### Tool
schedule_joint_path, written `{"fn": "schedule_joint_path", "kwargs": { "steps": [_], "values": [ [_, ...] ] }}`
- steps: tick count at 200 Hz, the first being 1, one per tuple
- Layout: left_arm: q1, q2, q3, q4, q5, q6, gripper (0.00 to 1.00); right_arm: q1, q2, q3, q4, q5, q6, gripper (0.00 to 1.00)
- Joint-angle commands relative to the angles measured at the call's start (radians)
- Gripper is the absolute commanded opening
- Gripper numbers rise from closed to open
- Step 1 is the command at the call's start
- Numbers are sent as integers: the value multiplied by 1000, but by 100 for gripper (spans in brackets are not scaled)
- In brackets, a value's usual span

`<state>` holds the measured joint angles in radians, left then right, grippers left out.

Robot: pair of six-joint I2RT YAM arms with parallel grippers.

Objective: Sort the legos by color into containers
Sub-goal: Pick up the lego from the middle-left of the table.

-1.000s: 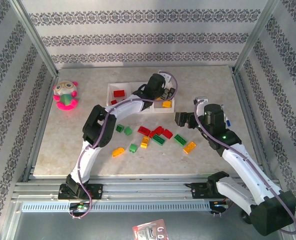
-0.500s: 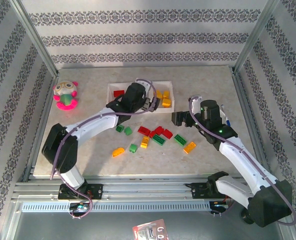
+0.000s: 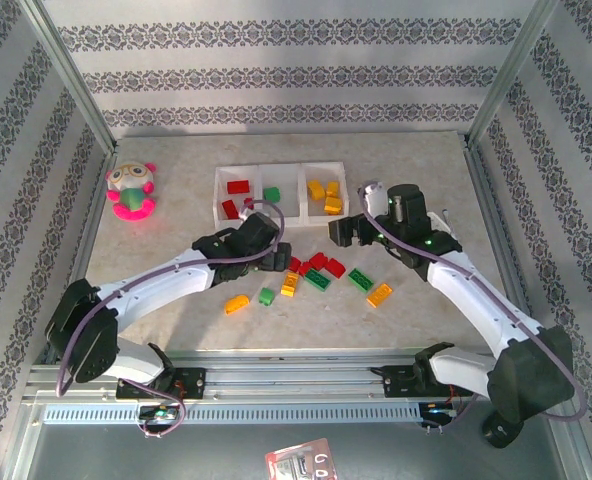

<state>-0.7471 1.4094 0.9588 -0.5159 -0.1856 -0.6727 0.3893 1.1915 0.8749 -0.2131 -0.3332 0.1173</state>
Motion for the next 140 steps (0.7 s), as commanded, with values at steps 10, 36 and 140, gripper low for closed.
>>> {"fn": "schedule_joint_path", "kwargs": {
  "steps": [10,36,140],
  "values": [
    [-13,-9,-30,-148,32,-156,93,46,24,24,8,-29,-46,98],
    [-11,-3,-54,-185,49,-178,85,69,31,21,10,-18,-42,98],
    [5,11,-195,-155,141,-427,94,79,72,42,10,-24,-43,98]
  ]
}}
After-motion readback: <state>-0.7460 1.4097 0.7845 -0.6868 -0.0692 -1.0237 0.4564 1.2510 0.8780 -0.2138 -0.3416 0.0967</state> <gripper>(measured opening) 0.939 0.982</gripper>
